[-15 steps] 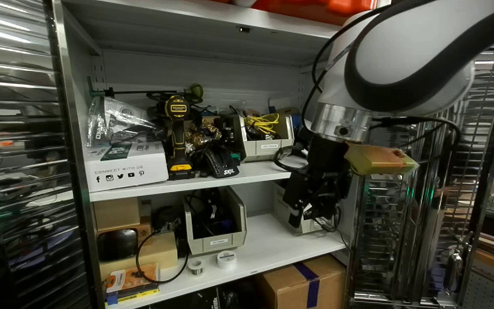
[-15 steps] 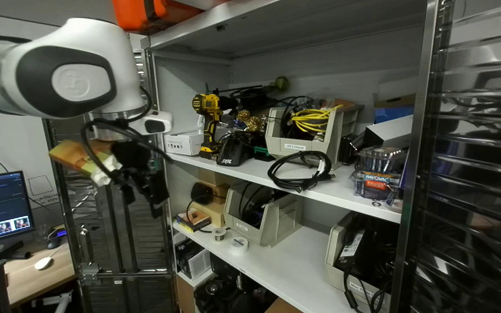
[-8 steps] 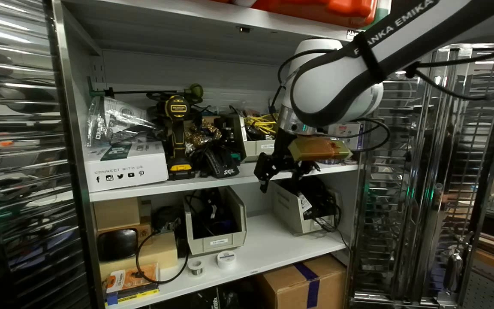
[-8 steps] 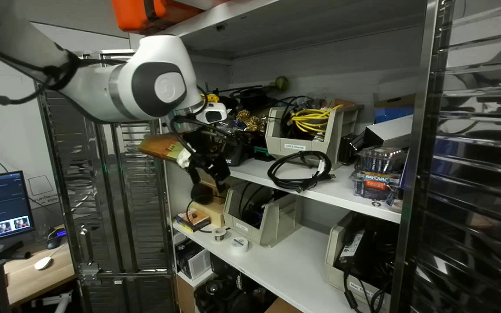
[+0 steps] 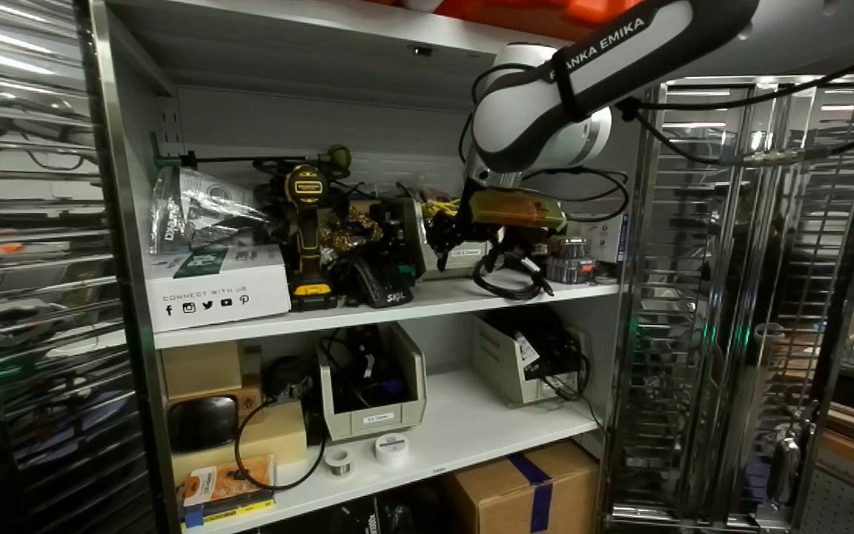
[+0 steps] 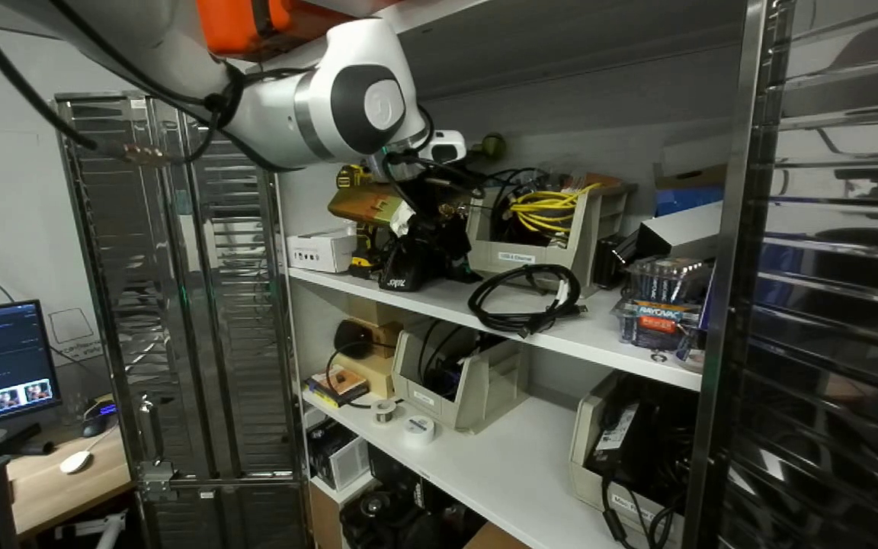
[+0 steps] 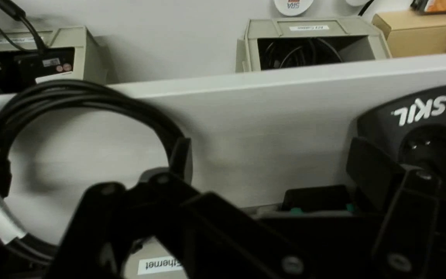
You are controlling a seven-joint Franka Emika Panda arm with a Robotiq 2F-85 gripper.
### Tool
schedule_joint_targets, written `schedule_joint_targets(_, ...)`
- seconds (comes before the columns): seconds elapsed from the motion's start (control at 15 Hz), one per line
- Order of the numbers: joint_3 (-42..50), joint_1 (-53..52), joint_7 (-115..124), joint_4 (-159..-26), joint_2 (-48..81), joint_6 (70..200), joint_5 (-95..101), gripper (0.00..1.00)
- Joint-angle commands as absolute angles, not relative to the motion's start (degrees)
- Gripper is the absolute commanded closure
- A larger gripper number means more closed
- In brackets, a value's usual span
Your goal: Put the black into the cable.
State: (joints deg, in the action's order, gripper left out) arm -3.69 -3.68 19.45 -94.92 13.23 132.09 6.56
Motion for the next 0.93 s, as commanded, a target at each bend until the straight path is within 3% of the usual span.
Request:
schedule_joint_targets(0.0,-1.3,-4.9,21.22,-83.38,19.02,125.3,7.55,0.0)
schedule_joint_targets(0.8,2.25,-5.25,22.62,-67.06,31.93,114.39,7.08,0.0)
schedule_joint_targets(0.87,2.27,-5.48,22.7,-65.91,32.88,114.0,7.12,0.07)
